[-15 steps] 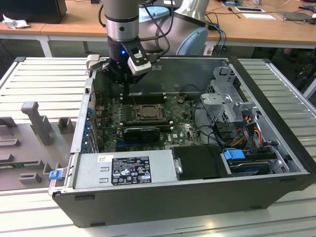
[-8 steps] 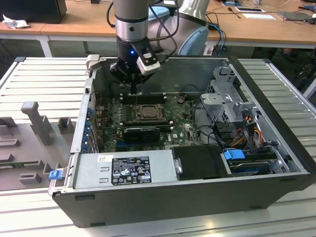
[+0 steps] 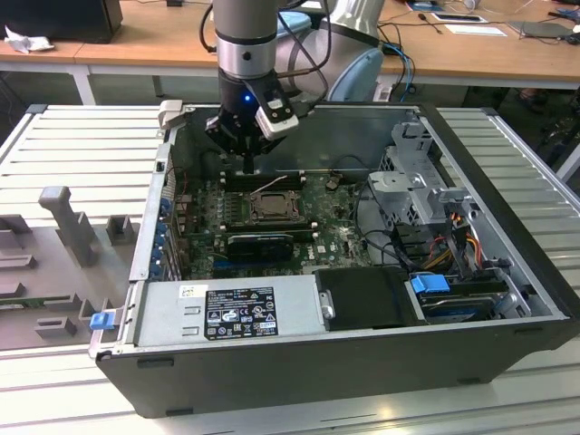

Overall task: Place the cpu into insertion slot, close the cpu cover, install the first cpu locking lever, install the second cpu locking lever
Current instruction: 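Install the first cpu locking lever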

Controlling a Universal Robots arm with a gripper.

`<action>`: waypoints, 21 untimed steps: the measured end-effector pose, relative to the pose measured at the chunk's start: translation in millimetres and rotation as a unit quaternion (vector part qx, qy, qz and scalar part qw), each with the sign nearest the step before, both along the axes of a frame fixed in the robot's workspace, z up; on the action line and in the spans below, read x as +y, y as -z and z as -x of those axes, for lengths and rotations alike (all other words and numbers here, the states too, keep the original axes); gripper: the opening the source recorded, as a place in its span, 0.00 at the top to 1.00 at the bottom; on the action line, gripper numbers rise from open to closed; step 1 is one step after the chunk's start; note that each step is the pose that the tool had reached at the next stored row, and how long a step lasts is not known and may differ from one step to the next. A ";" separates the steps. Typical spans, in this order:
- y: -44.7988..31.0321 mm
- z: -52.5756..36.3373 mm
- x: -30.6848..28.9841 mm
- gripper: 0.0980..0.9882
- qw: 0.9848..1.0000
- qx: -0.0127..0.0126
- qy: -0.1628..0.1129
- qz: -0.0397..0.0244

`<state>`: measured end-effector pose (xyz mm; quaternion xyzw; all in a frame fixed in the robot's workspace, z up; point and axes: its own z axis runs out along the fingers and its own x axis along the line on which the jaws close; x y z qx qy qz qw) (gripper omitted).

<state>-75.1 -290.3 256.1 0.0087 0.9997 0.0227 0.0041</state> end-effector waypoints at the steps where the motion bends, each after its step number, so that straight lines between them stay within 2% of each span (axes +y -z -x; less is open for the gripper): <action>1: 0.6 -0.4 0.0 0.99 1.000 0.000 -0.003 0.000; 9: 14.8 -13.2 1.0 0.99 1.000 -0.001 -0.011 -0.001; 10: 14.9 -14.0 1.0 0.99 1.000 -0.001 -0.013 -0.004; 11: 15.6 -16.0 1.2 0.99 1.000 -0.001 -0.016 -0.010; 12: 16.9 -17.4 1.5 0.99 1.000 -0.001 -0.021 -0.012; 15: 20.3 -22.5 3.3 0.99 1.000 -0.001 -0.028 -0.012; 18: 25.6 -29.3 7.9 0.99 1.000 -0.001 -0.028 -0.012; 21: 27.5 -35.9 9.0 0.99 0.999 -0.001 -0.030 -0.012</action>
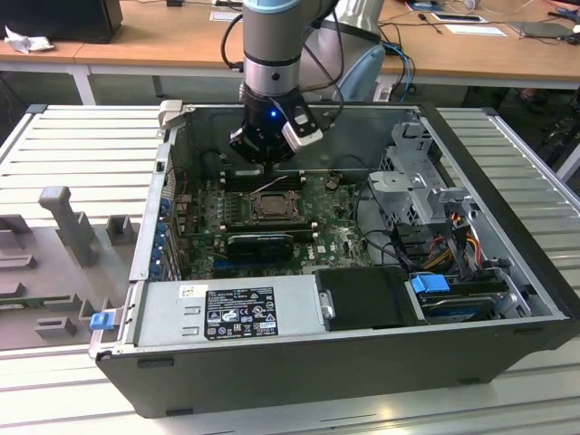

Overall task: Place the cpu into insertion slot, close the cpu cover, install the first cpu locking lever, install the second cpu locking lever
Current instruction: 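Install the first cpu locking lever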

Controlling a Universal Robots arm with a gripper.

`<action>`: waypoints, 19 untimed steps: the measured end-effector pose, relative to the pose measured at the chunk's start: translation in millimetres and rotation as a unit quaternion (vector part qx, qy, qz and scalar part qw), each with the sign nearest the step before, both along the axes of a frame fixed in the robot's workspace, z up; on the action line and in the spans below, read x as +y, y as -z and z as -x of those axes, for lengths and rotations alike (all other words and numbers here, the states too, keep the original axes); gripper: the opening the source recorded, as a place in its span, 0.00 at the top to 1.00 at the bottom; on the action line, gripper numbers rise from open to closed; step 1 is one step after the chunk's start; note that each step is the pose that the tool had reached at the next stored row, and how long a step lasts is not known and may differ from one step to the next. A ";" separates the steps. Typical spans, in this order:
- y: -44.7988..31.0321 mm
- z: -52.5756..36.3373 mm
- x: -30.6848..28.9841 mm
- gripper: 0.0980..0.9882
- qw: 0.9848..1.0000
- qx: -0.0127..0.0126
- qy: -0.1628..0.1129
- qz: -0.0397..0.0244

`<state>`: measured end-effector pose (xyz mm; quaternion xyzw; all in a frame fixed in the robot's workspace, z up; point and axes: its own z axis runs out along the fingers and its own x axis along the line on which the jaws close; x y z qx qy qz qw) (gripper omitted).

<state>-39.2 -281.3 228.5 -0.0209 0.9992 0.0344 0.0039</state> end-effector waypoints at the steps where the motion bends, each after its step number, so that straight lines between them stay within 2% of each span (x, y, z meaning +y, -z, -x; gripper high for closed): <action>1: 0.2 -1.5 0.0 0.99 1.000 0.000 -0.003 0.000; 7: 1.7 -5.1 2.5 0.99 1.000 0.000 -0.007 0.000; 16: 3.8 -7.3 0.8 0.99 1.000 0.000 -0.015 0.000; 19: 5.3 -10.6 0.7 0.99 1.000 0.000 -0.015 0.000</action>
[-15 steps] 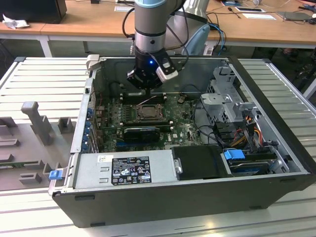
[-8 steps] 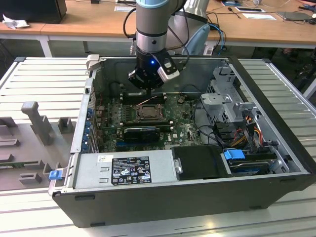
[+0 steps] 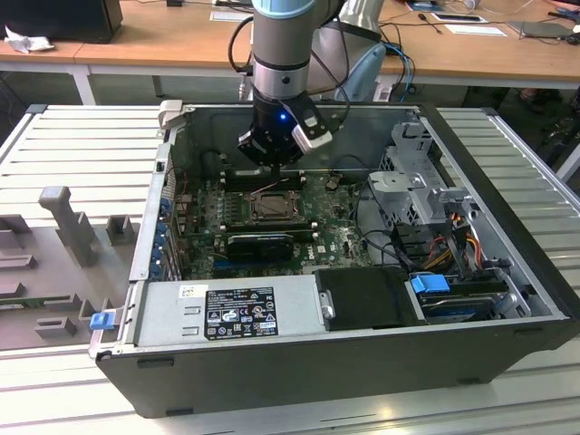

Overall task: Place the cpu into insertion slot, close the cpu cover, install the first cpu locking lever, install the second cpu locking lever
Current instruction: 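Install the first cpu locking lever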

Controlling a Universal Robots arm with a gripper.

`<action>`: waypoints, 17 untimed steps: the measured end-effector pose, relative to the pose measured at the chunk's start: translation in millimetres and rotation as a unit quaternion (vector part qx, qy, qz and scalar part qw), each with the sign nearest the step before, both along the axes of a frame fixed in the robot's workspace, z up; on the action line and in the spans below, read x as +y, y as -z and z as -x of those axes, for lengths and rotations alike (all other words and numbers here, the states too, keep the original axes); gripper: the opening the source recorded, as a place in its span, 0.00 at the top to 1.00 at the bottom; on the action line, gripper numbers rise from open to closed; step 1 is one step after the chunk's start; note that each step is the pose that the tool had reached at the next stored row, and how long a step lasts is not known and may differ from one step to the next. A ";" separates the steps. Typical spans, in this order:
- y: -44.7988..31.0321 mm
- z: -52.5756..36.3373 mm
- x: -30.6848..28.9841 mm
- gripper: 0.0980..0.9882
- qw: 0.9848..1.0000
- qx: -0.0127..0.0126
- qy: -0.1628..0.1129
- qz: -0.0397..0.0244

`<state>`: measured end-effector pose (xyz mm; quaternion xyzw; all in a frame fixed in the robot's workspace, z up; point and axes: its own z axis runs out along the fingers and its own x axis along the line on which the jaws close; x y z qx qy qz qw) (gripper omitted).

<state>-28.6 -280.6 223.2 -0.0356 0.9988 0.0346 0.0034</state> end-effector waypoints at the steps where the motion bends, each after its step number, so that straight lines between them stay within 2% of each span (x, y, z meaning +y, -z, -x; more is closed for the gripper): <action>1: 0.7 -0.7 0.0 0.99 1.000 0.000 0.000 0.000; 7: 7.4 -5.0 0.0 0.99 1.000 0.000 0.000 0.000; 17: 13.4 -9.6 -0.4 0.99 1.000 0.000 0.001 0.000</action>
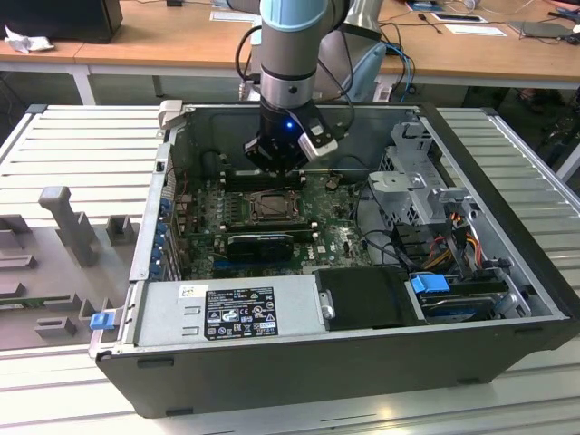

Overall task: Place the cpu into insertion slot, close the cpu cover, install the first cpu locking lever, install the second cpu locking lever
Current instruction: 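Install the first cpu locking lever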

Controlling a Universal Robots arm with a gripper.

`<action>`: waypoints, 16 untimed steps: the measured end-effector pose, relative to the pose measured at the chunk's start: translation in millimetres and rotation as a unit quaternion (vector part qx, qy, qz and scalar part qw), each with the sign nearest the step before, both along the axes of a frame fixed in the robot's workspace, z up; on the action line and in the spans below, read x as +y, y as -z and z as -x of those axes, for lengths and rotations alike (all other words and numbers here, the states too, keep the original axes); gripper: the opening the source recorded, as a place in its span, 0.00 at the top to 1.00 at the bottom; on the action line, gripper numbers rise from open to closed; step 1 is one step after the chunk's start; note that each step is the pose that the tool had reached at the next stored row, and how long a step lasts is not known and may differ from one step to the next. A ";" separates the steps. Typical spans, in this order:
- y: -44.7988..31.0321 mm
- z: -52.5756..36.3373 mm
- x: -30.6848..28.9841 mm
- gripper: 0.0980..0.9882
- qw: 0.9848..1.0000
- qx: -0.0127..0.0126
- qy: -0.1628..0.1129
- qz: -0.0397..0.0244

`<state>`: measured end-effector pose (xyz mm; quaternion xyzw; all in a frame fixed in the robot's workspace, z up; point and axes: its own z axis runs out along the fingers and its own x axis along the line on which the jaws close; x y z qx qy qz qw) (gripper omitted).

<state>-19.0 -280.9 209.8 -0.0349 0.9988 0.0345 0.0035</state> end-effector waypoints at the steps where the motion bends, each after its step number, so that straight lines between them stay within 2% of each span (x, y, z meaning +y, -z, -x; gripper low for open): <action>1: 0.3 0.0 -0.2 0.99 1.000 0.000 0.000 0.000; 9: 1.5 -0.7 -3.1 0.99 1.000 0.000 0.001 0.000; 16: 4.6 -1.3 -3.4 0.99 1.000 0.000 0.001 0.000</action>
